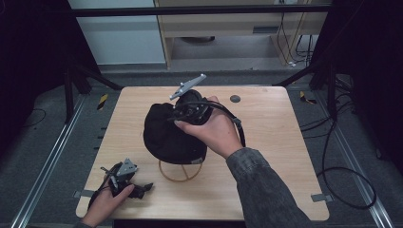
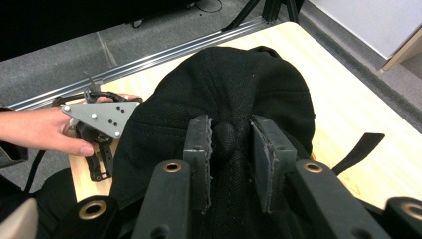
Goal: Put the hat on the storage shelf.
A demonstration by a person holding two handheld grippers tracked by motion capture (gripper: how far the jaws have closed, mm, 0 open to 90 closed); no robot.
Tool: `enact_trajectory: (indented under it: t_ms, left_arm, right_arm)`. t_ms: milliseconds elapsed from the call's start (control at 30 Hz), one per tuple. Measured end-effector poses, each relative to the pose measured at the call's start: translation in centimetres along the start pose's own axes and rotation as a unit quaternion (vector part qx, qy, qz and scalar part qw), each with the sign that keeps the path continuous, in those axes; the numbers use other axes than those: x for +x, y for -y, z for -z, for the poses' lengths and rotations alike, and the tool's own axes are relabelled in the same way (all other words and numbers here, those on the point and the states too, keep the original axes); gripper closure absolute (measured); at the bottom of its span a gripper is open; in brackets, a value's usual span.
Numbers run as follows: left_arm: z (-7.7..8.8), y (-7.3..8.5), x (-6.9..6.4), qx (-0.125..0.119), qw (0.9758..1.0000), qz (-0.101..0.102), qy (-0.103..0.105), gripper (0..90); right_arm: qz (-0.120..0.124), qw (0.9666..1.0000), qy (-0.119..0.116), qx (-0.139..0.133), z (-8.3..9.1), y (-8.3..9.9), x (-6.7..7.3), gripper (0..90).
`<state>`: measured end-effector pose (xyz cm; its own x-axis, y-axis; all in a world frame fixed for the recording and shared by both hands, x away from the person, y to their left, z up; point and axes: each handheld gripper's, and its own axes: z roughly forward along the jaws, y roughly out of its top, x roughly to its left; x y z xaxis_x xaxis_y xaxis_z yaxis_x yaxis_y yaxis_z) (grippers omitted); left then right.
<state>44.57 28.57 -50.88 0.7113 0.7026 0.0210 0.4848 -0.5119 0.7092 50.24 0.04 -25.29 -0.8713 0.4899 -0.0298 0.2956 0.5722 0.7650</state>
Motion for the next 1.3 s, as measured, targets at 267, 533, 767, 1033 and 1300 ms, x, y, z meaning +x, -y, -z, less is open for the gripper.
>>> enact_trajectory:
  t_ms: [267,533,767,1033,1300]
  left_arm:
    - [0.00,0.00,0.00,0.000,1.0000,0.000,0.000,0.0]
    - [0.00,0.00,0.00,0.000,1.0000,0.000,0.000,0.0]
    - [0.00,0.00,0.00,0.000,1.0000,0.000,0.000,0.0]
    - [0.00,0.00,0.00,0.000,1.0000,0.000,0.000,0.0]
    - [0.00,0.00,0.00,0.000,1.0000,0.000,0.000,0.0]
  right_arm:
    - [-0.001,1.0000,0.008,-0.001,-0.29,-0.23,0.14,64.2]
    - [0.003,0.9999,0.012,-0.001,-0.37,-0.36,0.38,57.3]
    - [0.002,0.9998,0.018,-0.002,-0.27,-0.30,0.33,51.5]
    - [-0.001,0.9998,0.021,-0.005,-0.10,-0.09,0.28,46.0]
    - [-0.002,0.9997,0.022,-0.007,0.08,0.44,0.44,40.6]
